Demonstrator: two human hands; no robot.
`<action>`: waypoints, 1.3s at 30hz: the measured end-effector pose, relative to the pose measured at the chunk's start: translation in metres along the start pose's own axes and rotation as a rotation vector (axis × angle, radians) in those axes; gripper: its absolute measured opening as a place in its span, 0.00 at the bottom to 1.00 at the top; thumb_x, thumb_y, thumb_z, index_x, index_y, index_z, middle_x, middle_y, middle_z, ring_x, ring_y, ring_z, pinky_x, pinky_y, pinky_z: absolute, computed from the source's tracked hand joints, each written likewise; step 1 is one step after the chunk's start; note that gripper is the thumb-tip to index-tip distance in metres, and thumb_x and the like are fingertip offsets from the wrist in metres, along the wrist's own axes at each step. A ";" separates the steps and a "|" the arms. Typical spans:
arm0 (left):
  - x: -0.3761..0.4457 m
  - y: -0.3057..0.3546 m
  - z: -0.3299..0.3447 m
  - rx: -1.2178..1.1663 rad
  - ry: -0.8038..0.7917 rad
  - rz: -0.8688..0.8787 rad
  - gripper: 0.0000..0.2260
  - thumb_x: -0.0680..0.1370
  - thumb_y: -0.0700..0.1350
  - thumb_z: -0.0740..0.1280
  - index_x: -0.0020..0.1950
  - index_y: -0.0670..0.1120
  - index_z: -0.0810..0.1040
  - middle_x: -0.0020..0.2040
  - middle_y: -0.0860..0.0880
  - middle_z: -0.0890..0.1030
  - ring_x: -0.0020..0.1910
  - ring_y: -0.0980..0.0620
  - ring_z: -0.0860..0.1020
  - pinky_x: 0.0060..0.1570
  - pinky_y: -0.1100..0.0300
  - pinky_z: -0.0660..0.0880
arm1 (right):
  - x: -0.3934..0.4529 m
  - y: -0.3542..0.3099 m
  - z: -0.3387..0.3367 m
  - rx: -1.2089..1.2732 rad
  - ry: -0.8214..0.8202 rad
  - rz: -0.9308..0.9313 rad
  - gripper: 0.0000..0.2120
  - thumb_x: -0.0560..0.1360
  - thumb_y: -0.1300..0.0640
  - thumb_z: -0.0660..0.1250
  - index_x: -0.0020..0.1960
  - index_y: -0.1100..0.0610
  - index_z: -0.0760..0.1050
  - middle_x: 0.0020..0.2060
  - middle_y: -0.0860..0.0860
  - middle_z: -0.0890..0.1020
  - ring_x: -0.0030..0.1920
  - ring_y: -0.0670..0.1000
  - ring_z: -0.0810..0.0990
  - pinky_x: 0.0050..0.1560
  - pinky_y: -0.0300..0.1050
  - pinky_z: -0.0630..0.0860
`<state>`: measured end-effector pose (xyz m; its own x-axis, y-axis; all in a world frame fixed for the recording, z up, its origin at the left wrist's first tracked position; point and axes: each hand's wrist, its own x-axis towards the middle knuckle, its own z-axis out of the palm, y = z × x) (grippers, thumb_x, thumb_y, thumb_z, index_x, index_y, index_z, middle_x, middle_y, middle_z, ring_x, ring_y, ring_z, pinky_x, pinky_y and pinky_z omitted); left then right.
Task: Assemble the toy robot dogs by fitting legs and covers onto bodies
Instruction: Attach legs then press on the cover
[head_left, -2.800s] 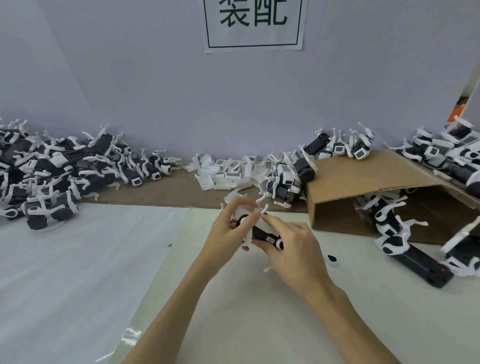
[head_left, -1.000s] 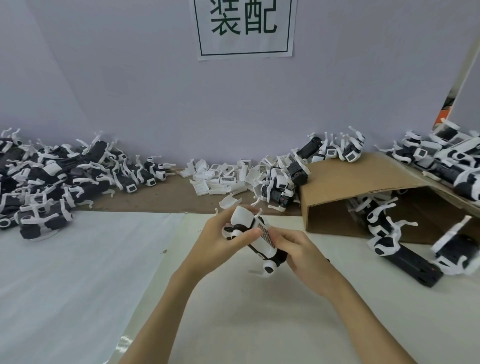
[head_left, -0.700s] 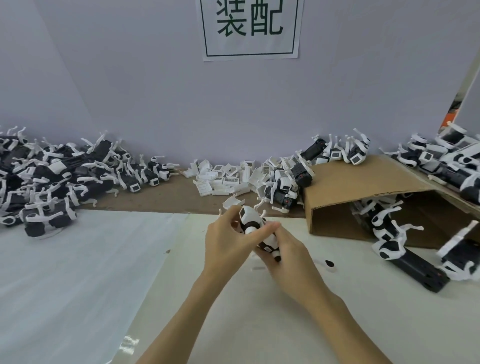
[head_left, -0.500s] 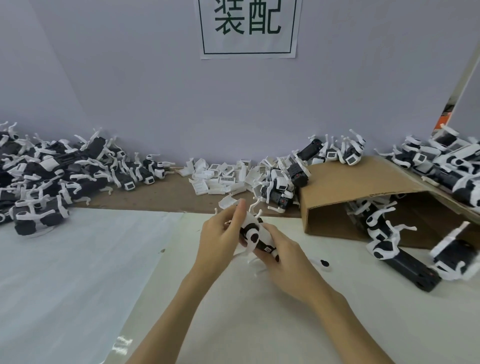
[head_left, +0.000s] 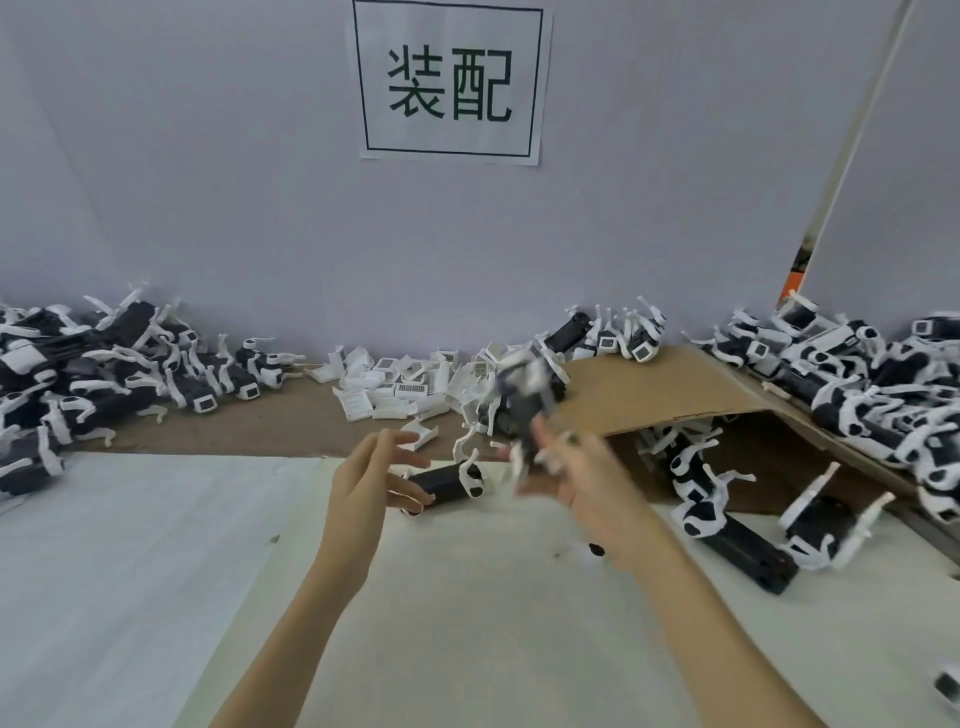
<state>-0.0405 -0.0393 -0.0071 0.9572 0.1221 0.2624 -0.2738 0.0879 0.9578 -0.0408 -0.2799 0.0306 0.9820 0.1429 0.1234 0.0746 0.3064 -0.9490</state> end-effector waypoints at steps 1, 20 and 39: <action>0.000 -0.002 0.000 0.134 0.081 0.087 0.11 0.88 0.49 0.62 0.56 0.49 0.83 0.48 0.47 0.86 0.39 0.44 0.85 0.39 0.53 0.81 | 0.006 -0.019 -0.008 0.224 0.062 -0.066 0.14 0.84 0.53 0.66 0.57 0.64 0.81 0.56 0.65 0.83 0.53 0.63 0.86 0.51 0.54 0.85; 0.002 -0.026 -0.009 0.375 -0.051 -0.118 0.07 0.78 0.46 0.78 0.51 0.51 0.81 0.56 0.52 0.84 0.50 0.53 0.85 0.43 0.64 0.74 | -0.023 0.067 0.002 -0.354 0.338 0.001 0.07 0.83 0.59 0.66 0.59 0.54 0.81 0.49 0.55 0.85 0.41 0.51 0.87 0.42 0.40 0.80; -0.004 0.002 -0.004 -0.076 -0.339 -0.283 0.21 0.76 0.54 0.79 0.61 0.40 0.86 0.56 0.40 0.85 0.47 0.47 0.83 0.52 0.60 0.81 | -0.028 0.057 0.016 -0.055 0.227 0.129 0.30 0.73 0.35 0.67 0.60 0.60 0.80 0.45 0.58 0.87 0.36 0.53 0.84 0.31 0.42 0.74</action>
<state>-0.0449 -0.0355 -0.0066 0.9685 -0.2474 0.0273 0.0091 0.1448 0.9894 -0.0665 -0.2508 -0.0225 0.9973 -0.0393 -0.0616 -0.0500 0.2473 -0.9676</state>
